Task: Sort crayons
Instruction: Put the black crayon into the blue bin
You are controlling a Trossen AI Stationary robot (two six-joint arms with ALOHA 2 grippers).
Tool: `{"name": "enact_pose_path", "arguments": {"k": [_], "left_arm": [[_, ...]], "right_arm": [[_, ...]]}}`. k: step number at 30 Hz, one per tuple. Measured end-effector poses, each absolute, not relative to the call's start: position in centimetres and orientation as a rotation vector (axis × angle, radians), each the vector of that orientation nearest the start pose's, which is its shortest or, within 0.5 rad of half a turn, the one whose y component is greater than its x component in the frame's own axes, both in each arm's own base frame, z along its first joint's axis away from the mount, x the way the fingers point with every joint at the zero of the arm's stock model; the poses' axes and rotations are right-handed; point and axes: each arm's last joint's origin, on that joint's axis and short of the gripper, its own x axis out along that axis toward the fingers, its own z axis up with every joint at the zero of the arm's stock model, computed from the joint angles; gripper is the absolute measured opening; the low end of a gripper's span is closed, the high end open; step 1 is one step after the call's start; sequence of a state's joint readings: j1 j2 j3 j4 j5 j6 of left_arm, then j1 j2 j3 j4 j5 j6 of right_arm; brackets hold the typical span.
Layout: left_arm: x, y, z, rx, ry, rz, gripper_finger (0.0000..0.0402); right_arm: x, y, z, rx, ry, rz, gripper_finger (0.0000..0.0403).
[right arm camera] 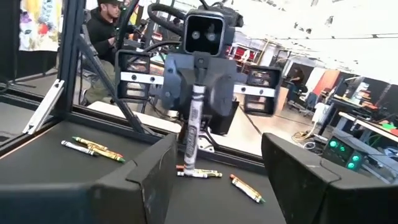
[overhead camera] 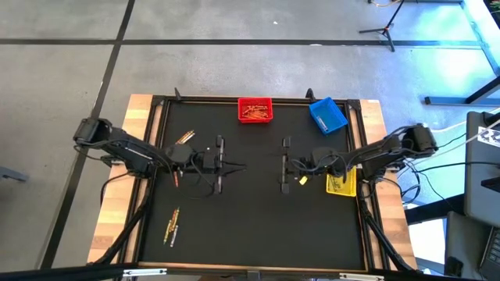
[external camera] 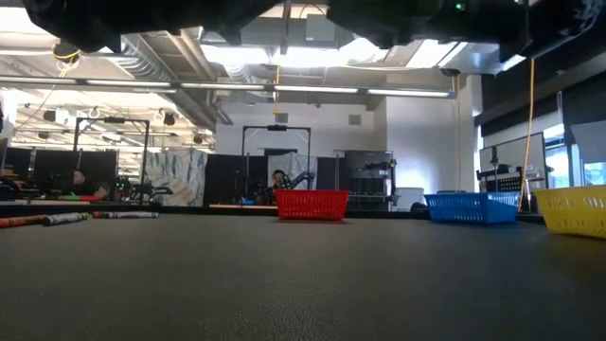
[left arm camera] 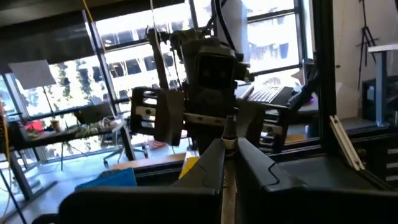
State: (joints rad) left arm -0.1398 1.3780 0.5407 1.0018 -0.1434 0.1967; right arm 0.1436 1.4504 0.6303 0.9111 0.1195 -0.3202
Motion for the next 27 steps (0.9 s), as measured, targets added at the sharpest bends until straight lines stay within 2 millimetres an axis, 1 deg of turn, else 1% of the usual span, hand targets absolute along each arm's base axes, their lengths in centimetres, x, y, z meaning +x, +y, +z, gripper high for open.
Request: {"name": "enact_pose_path", "arguments": {"k": [2, 7, 11, 14, 16, 18, 24, 25, 27], "left_arm": [[27.1, -3.4, 23.7, 0.17, -0.176, 0.022, 0.0009], [27.1, -3.6, 23.8, 0.167, -0.183, 0.015, 0.0009], [27.1, -3.8, 23.8, 0.167, -0.187, 0.007, 0.0009], [27.1, -3.8, 23.8, 0.167, -0.185, 0.009, 0.0009], [27.1, -3.8, 23.8, 0.168, -0.179, 0.008, 0.0009], [27.1, -3.8, 23.7, 0.168, -0.176, 0.007, 0.0009], [27.1, -3.8, 23.6, 0.175, -0.162, -0.003, 0.0009], [27.1, -3.9, 23.6, 0.176, -0.162, -0.004, 0.0009], [27.1, -3.9, 23.6, 0.178, -0.161, -0.018, 0.0009]], "right_arm": [[30.2, 4.1, 23.7, -0.308, -0.087, 0.022, 0.0231], [32.6, 4.5, 22.8, -0.293, -0.033, 0.053, 0.0231], [34.5, 4.6, 22.3, -0.288, -0.009, 0.006, 0.0231], [35.5, 4.8, 22.2, -0.274, -0.009, 0.005, 0.0223], [35.8, 4.8, 22.2, -0.272, -0.012, 0.005, 0.0204], [35.9, 4.8, 22.2, -0.281, 0.004, 0.007, 0.017], [35.5, 5.4, 22.5, -0.355, 0.039, 0.023, 0.0027], [35.4, 5.7, 22.6, -0.37, 0.04, 0.032, 0.0017], [35.3, 5.8, 22.7, -0.394, 0.048, 0.026, 0.0021]]}}
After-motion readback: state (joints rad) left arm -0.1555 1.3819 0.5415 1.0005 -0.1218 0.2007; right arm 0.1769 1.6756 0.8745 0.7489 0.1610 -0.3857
